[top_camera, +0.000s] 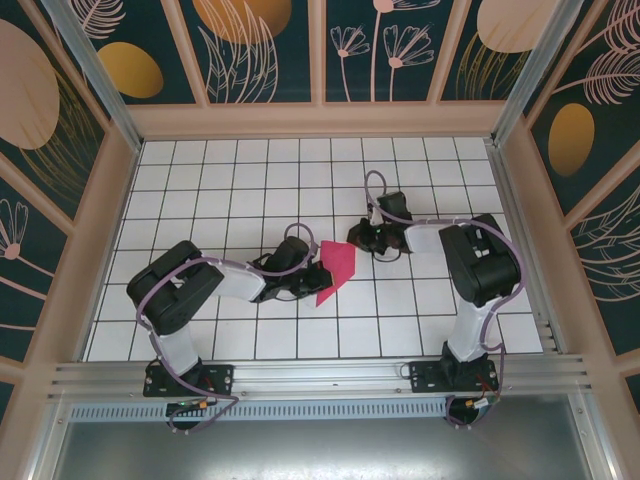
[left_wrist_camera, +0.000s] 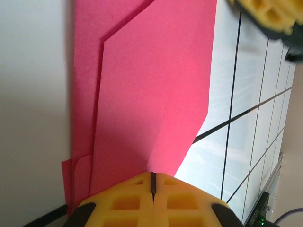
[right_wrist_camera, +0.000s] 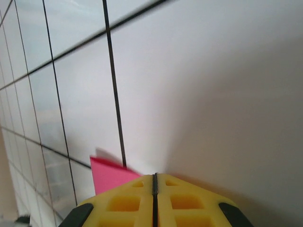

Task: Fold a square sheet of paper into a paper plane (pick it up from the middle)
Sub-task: Fourth fold the wing at the center of the table.

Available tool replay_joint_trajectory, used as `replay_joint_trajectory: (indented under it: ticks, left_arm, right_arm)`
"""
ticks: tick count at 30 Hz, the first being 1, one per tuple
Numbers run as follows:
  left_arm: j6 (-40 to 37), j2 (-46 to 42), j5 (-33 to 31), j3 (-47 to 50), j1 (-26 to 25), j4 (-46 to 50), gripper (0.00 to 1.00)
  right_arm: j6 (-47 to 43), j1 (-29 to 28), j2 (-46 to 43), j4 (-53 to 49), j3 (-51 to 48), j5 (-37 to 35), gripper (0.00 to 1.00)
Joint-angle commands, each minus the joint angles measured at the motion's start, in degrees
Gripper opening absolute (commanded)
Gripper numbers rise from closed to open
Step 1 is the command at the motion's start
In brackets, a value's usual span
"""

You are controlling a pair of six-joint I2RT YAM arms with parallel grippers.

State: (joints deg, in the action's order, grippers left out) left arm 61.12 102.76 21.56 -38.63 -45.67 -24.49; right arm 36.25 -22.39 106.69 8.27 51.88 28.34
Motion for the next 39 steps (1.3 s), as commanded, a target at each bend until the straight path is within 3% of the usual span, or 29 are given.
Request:
replay_joint_trajectory:
  ticks: [1, 12, 15, 22, 29, 39]
  left_arm:
    - [-1.74, 1.73, -2.06, 3.87, 0.19, 11.57, 0.00]
    - [-2.32, 1.73, -1.70, 2.94, 0.21, 11.36, 0.00]
    - [-2.24, 1.91, -1.61, 2.52, 0.16, 11.34, 0.00]
    - [-2.20, 1.56, -1.79, 2.77, 0.15, 11.68, 0.00]
    - [-2.38, 1.48, -1.52, 3.70, 0.16, 10.95, 0.00]
    - [-2.54, 1.22, -1.78, 4.71, 0.19, 10.76, 0.00]
  right_arm:
    - [-1.94, 1.42, 1.99, -2.77, 1.67, -2.26, 0.09]
    - [-1.51, -0.21, -8.96, -2.57, 0.32, 1.92, 0.11]
    - [-0.42, -2.76, -7.99, -0.80, -1.74, 4.53, 0.10]
    - [0.59, -6.36, -3.72, 1.31, -4.86, 2.91, 0.08]
    - [-0.30, -3.69, 1.79, 2.86, -4.87, -1.62, 0.07]
    - [-1.09, 0.38, 2.84, -0.79, -0.97, -5.28, 0.07]
